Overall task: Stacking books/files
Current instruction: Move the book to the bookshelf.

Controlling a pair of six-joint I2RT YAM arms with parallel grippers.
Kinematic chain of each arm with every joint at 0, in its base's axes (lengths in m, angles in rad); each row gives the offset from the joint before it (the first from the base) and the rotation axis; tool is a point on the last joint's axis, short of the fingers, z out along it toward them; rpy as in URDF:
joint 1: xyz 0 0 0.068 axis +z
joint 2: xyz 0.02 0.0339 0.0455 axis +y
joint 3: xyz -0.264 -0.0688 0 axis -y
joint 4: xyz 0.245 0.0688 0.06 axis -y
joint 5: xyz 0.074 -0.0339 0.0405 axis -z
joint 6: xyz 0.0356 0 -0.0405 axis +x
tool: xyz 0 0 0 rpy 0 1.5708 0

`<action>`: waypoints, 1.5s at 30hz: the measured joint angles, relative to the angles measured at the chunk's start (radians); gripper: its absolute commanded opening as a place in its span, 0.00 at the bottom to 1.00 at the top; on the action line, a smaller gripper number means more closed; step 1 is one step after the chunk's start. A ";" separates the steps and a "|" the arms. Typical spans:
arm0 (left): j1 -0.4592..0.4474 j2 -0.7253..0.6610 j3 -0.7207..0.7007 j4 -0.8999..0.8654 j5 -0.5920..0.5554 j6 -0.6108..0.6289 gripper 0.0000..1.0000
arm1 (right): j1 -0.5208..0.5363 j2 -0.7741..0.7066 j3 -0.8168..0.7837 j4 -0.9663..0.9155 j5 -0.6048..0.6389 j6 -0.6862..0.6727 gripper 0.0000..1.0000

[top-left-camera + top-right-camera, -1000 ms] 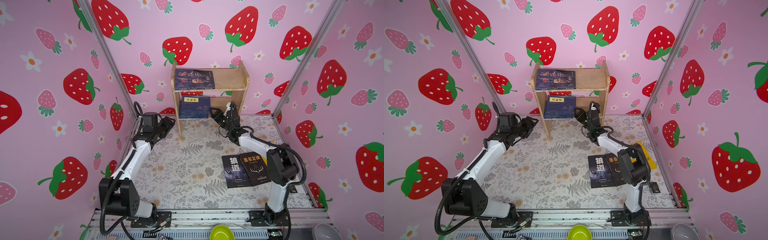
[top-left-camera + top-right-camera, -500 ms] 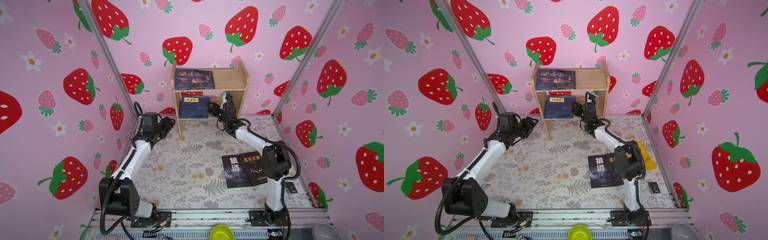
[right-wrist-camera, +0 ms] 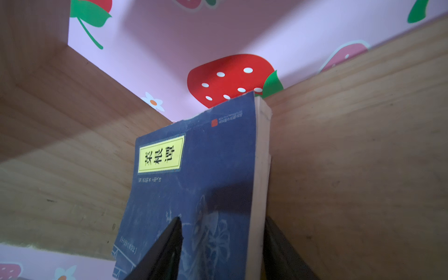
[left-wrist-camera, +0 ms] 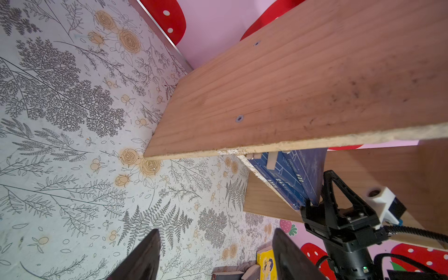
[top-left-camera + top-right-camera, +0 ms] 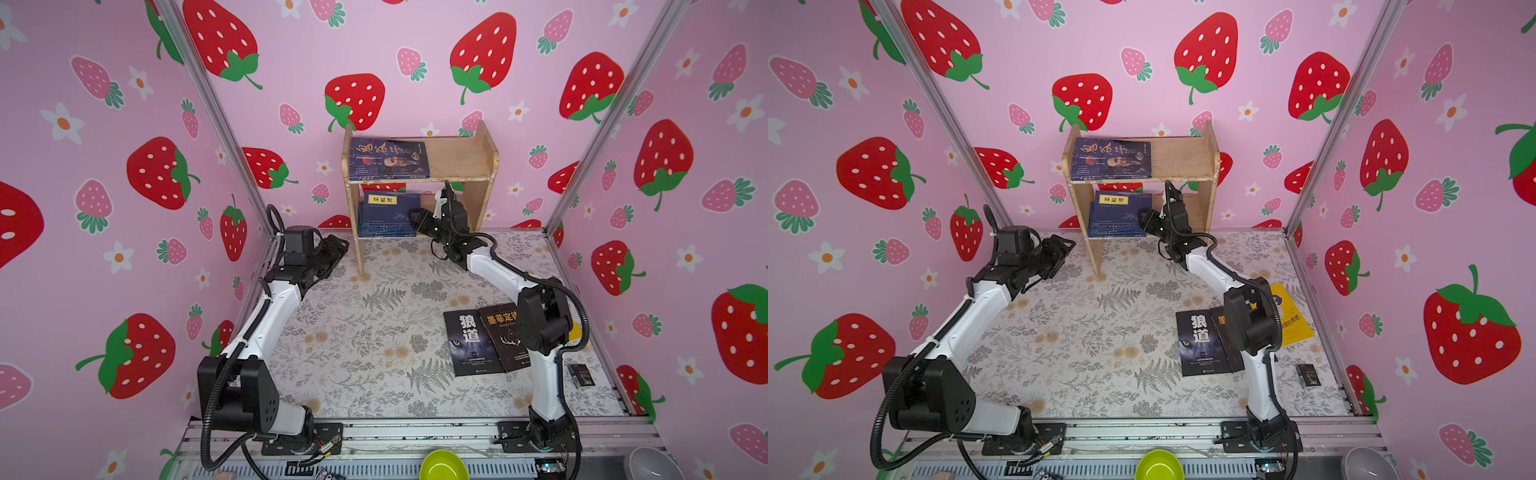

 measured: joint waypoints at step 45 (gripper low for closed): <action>0.006 0.121 0.120 -0.017 0.125 0.400 0.70 | 0.059 -0.085 -0.002 -0.129 -0.017 0.025 0.50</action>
